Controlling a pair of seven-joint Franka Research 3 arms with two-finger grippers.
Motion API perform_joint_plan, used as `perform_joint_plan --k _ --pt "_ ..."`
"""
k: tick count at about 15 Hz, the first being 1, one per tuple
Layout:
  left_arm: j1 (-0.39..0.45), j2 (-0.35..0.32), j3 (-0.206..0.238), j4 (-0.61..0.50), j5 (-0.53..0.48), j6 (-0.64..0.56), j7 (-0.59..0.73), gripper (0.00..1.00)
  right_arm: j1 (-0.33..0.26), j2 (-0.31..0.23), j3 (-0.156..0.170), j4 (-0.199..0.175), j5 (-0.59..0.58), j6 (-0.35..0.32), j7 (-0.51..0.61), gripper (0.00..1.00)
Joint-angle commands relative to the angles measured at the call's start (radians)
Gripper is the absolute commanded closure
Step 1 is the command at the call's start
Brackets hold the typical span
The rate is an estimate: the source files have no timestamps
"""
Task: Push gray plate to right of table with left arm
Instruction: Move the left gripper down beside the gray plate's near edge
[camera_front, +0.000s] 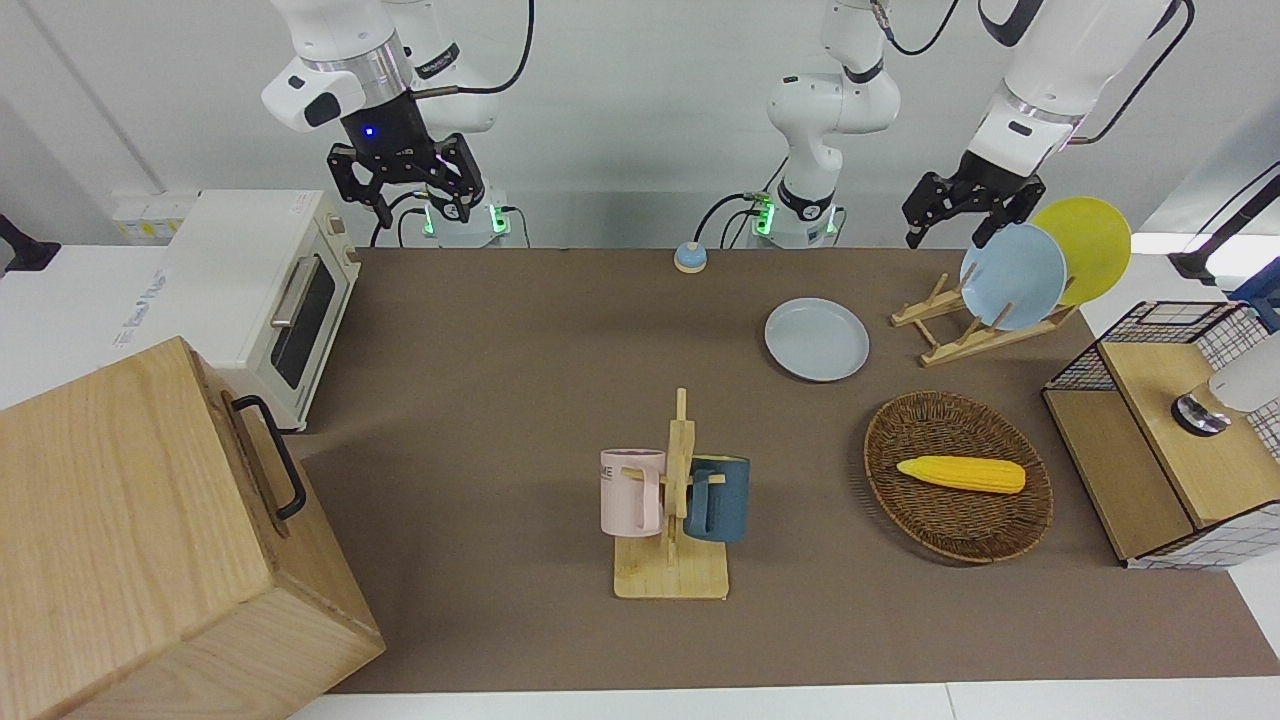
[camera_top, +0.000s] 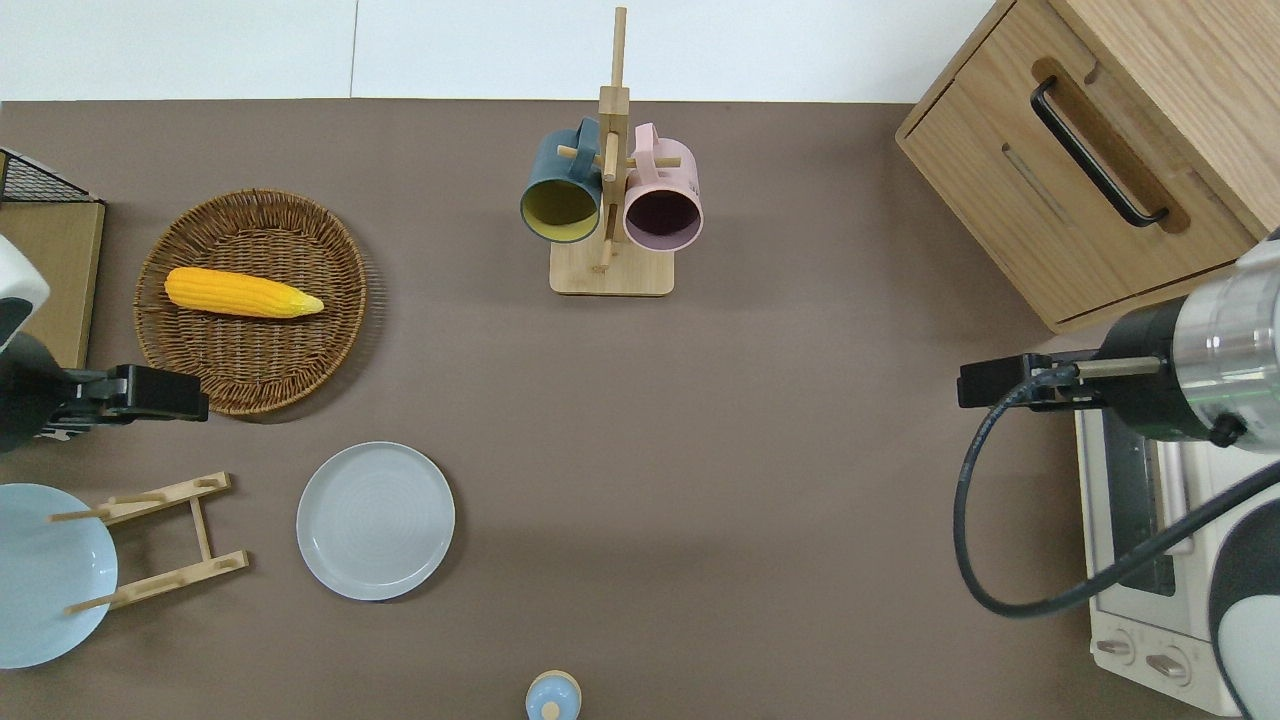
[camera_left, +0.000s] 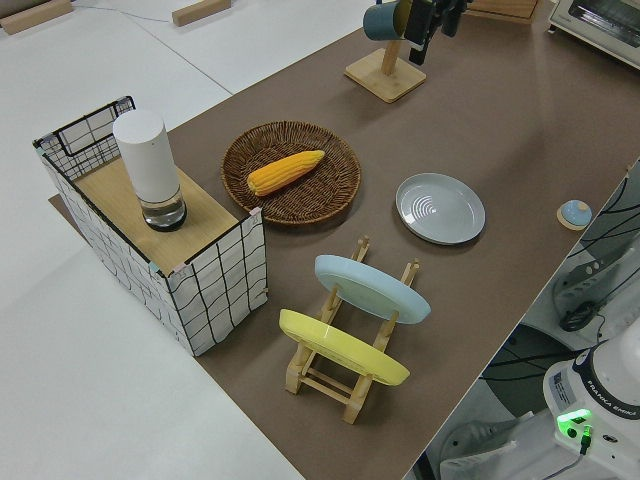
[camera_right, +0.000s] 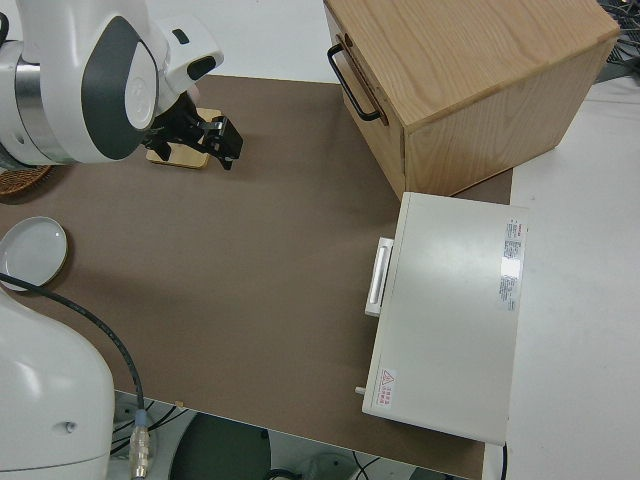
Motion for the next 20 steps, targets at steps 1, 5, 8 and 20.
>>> perform_joint_plan --k 1,5,8,20 --pt "0.002 -0.035 -0.002 -0.035 0.023 -0.007 -0.013 0.01 -0.006 0.006 0.004 0.014 0.016 -0.005 0.002 0.005" --pt "0.007 -0.078 0.003 -0.1 0.023 0.006 -0.013 0.01 -0.006 0.006 0.004 0.014 0.016 -0.005 0.002 0.005" --pt "0.009 -0.07 0.014 -0.142 0.023 0.013 -0.013 0.01 -0.006 0.006 0.004 0.014 0.016 -0.005 0.002 0.005" --pt "0.01 -0.099 0.049 -0.484 0.022 0.205 0.012 0.01 -0.006 0.006 0.004 0.014 0.016 -0.005 0.002 0.005"
